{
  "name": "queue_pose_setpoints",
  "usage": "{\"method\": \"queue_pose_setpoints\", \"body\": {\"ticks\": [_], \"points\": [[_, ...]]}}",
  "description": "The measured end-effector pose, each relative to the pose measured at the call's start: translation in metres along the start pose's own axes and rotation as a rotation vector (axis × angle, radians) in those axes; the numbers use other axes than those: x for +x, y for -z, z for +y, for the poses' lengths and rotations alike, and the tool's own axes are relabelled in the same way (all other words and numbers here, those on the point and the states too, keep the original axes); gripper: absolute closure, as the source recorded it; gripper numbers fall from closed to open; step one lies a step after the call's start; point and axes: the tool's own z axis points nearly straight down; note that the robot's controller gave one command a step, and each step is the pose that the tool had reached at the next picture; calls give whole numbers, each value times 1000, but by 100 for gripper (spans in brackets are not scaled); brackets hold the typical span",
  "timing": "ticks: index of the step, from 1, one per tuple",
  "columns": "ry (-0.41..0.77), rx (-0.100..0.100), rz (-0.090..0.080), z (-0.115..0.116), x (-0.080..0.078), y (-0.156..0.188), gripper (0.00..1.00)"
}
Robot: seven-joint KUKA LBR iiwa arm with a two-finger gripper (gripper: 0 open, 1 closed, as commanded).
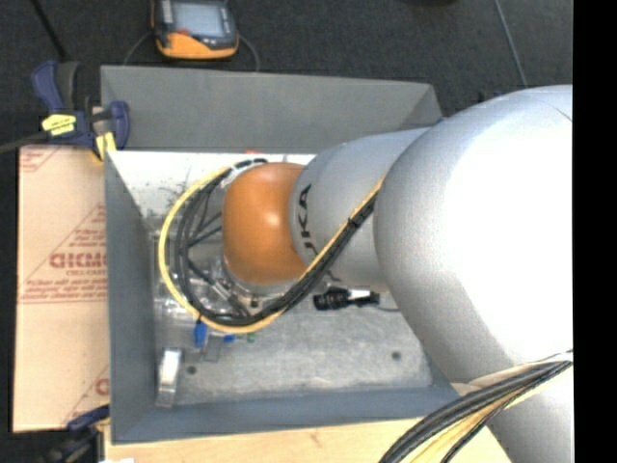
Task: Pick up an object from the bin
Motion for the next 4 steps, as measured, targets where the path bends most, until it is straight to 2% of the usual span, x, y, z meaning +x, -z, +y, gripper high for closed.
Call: {"method": "queue_pose_setpoints", "body": {"ticks": [1, 2, 3, 4], "points": [[-170, 7, 15, 22, -11, 14, 0], [-284, 9, 13, 25, -15, 27, 0], [-410, 10, 1, 34, -28, -12, 0], [-571, -1, -2, 35, -23, -10, 0]]}}
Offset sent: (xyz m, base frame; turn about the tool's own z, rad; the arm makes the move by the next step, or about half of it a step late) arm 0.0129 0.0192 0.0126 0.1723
